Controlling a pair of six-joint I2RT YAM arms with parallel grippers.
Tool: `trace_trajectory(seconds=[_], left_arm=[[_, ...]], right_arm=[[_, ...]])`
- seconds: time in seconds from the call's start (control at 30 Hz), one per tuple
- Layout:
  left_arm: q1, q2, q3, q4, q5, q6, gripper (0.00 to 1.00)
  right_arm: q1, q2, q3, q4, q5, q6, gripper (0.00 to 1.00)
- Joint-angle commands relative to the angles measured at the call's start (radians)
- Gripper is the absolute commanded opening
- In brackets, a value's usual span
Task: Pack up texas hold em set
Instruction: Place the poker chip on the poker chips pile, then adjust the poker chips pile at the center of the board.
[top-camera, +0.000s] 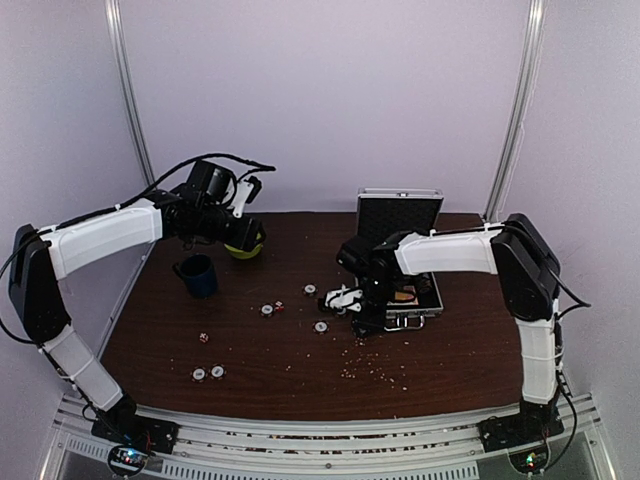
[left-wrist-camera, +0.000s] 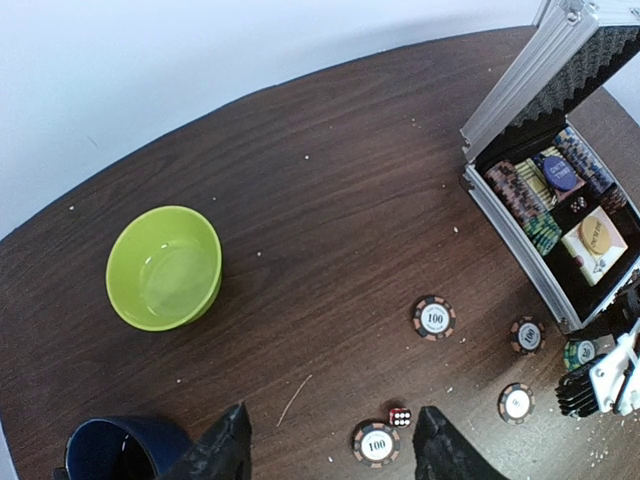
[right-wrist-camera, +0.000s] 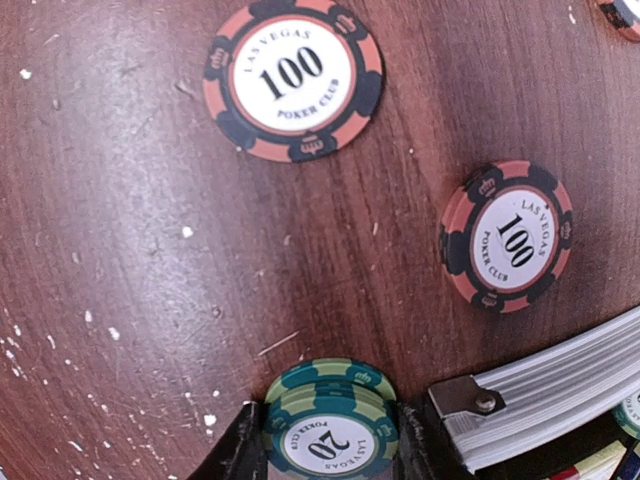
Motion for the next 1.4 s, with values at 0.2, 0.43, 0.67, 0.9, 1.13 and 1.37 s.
trace_trajectory(seconds=[0.2,0.43,0.67,0.9,1.13,1.37], left_arm=[[0.010,0.016,0.013,0.010,0.020,0.014,0.56],[0.011,0.014,0.013,0.011,0.024,0.015,0.56],[0.010,0.016,0.013,0.011,0.025,0.015,0.56],[0.010,0.016,0.013,0.011,0.024,0.016,0.56],[0.010,0.015,0.013,0.010,0.028,0.017,0.56],[0.010,0.013,0.013,0.011,0.031,0.016,0.56]], right_arm=[[-0.011,0.066,0.034,-0.074,-0.040,0.000,0.45],[0.001,0.078,0.021,-0.152,-0.161,-0.027,0.47],[0.054,0.047,-0.019,-0.122,-0.171,0.016,0.46],[0.054,0.016,-0.010,-0.077,-0.073,0.047,0.46],[0.051,-0.028,-0.021,-0.070,-0.038,0.064,0.54],[0.045,-0.025,-0.037,-0.070,-0.025,0.094,0.61]])
